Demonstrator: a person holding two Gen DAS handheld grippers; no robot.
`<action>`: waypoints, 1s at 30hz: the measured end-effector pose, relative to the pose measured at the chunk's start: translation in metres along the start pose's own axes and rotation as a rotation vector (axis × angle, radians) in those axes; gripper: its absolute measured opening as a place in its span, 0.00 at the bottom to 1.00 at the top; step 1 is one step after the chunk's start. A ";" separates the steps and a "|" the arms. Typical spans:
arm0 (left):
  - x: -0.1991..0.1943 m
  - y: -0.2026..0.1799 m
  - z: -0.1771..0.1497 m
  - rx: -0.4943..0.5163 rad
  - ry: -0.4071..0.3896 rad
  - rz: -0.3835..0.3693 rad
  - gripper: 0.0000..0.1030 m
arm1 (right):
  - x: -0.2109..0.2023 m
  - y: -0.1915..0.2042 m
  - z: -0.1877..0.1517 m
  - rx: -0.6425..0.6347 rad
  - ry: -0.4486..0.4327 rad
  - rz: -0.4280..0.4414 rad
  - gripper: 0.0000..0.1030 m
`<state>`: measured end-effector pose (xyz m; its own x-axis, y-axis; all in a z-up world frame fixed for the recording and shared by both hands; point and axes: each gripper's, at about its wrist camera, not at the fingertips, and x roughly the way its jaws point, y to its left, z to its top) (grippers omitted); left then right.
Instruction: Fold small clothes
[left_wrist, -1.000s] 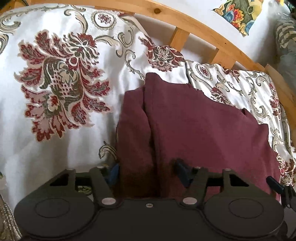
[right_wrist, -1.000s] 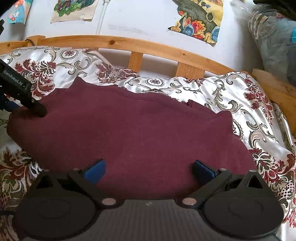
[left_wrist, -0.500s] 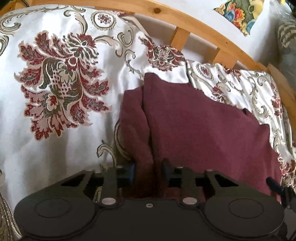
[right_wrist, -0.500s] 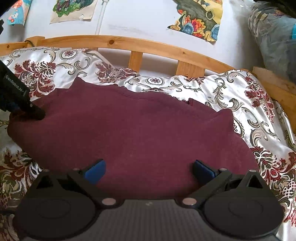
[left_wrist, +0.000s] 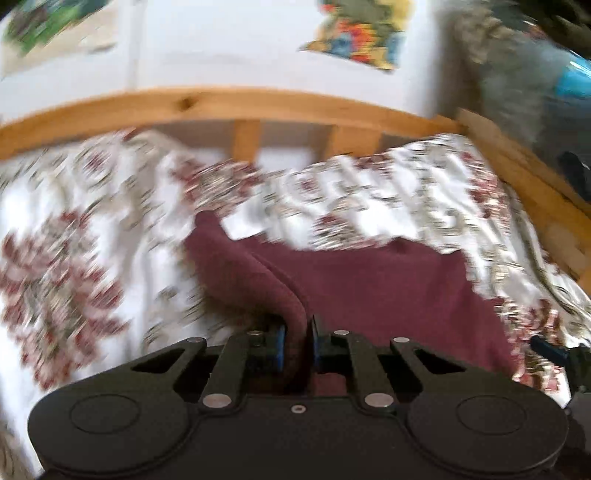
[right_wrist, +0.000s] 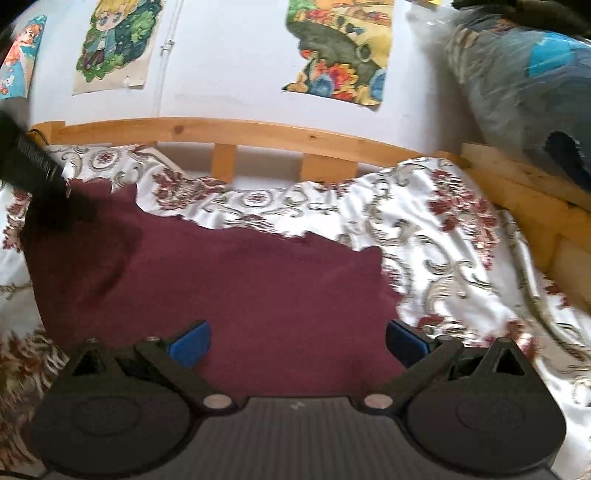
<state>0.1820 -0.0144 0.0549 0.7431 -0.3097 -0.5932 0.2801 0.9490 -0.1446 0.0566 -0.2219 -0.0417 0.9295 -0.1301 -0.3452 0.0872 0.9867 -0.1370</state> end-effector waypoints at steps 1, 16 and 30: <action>0.001 -0.014 0.006 0.027 0.001 -0.012 0.13 | -0.002 -0.007 -0.002 0.000 -0.001 -0.015 1.00; 0.071 -0.163 -0.031 0.304 0.147 -0.113 0.14 | -0.013 -0.096 -0.049 0.200 0.140 -0.125 1.00; 0.073 -0.167 -0.037 0.285 0.146 -0.098 0.15 | -0.014 -0.104 -0.060 0.236 0.159 -0.130 1.00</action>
<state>0.1670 -0.1938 0.0066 0.6151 -0.3676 -0.6976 0.5201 0.8540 0.0085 0.0127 -0.3285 -0.0780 0.8389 -0.2518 -0.4825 0.2997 0.9538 0.0233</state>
